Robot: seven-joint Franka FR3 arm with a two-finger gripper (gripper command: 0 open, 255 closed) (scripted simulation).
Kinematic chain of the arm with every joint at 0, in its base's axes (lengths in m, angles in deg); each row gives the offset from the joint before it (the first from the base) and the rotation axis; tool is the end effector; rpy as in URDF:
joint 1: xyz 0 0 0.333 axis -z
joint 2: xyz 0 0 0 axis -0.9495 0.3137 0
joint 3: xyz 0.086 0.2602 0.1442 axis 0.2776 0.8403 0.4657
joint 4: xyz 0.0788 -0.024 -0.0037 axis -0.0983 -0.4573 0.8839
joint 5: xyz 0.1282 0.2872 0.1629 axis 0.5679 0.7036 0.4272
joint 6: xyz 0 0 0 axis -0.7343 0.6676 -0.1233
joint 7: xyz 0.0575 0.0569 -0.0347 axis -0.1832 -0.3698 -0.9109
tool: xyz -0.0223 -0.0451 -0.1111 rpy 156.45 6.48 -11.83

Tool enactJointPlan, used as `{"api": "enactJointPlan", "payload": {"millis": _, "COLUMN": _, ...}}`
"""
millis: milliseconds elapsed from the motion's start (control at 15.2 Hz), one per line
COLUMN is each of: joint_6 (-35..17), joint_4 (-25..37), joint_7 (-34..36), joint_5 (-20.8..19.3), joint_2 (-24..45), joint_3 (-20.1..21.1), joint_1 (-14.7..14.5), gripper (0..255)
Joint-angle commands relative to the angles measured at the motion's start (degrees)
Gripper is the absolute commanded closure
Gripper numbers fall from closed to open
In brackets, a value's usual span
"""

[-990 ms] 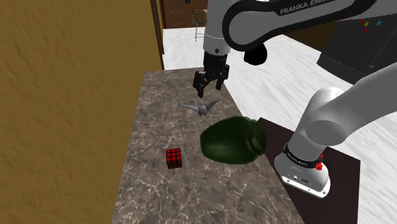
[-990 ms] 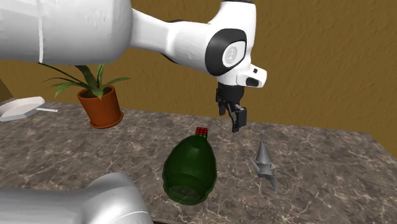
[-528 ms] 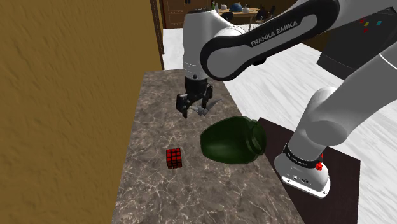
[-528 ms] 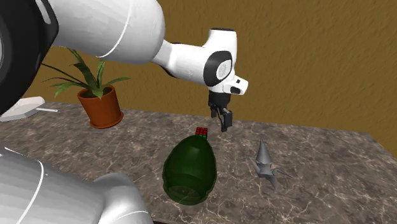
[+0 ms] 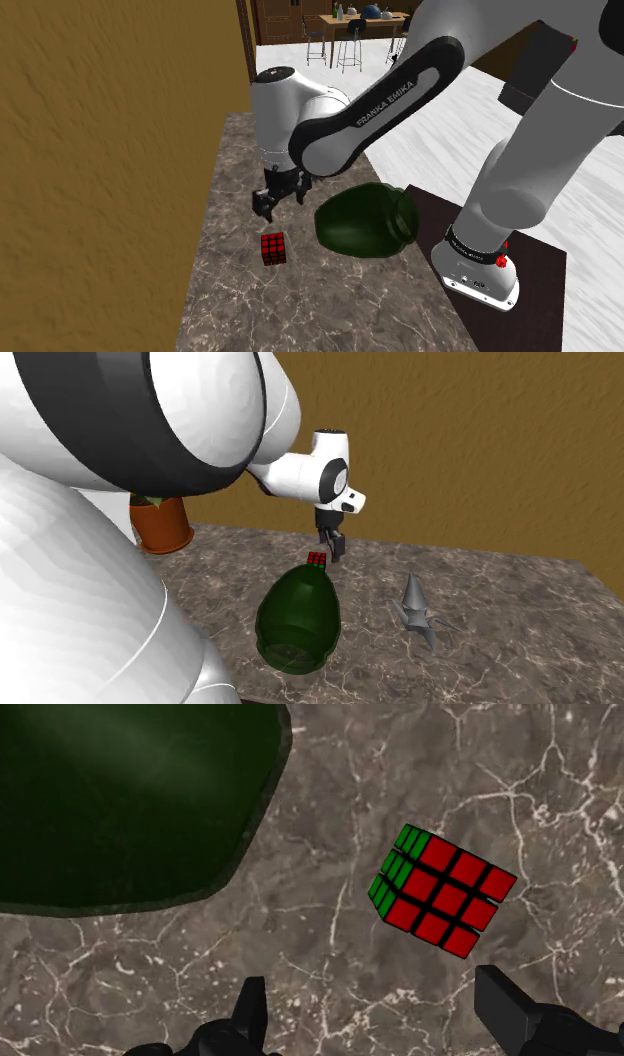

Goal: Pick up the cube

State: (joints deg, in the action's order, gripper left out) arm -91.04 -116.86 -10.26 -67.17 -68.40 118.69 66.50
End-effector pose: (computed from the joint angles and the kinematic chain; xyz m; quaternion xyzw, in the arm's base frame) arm 0.3688 0.2787 0.3705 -0.9946 0.1015 -0.0195 0.0044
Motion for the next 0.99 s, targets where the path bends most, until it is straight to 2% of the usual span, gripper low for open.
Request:
{"api": "enactJointPlan", "payload": {"millis": 0, "joint_6": -1.7, "joint_4": 2.5, "joint_7": 4.2, "joint_5": -3.8, "joint_2": 5.4, "joint_3": 1.5, "joint_1": 0.0, "gripper": 0}}
{"api": "enactJointPlan", "payload": {"millis": 198, "joint_6": -3.2, "joint_4": 6.3, "joint_7": 10.7, "joint_5": -9.8, "joint_2": 13.0, "joint_3": 2.3, "joint_1": -1.5, "gripper": 0}}
{"api": "enactJointPlan", "payload": {"millis": 726, "joint_6": -8.4, "joint_4": 5.5, "joint_7": 14.5, "joint_5": -15.0, "joint_2": 18.7, "joint_3": 0.6, "joint_1": -3.0, "gripper": 0}}
{"api": "enactJointPlan", "payload": {"millis": 858, "joint_6": -8.4, "joint_4": 5.5, "joint_7": 14.5, "joint_5": -15.0, "joint_2": 18.7, "joint_3": 0.6, "joint_1": -3.0, "gripper": 0}}
{"api": "enactJointPlan", "payload": {"millis": 924, "joint_6": -8.3, "joint_4": 5.7, "joint_7": 14.5, "joint_5": -15.0, "joint_2": 18.7, "joint_3": 0.6, "joint_1": -3.0, "gripper": 255}}
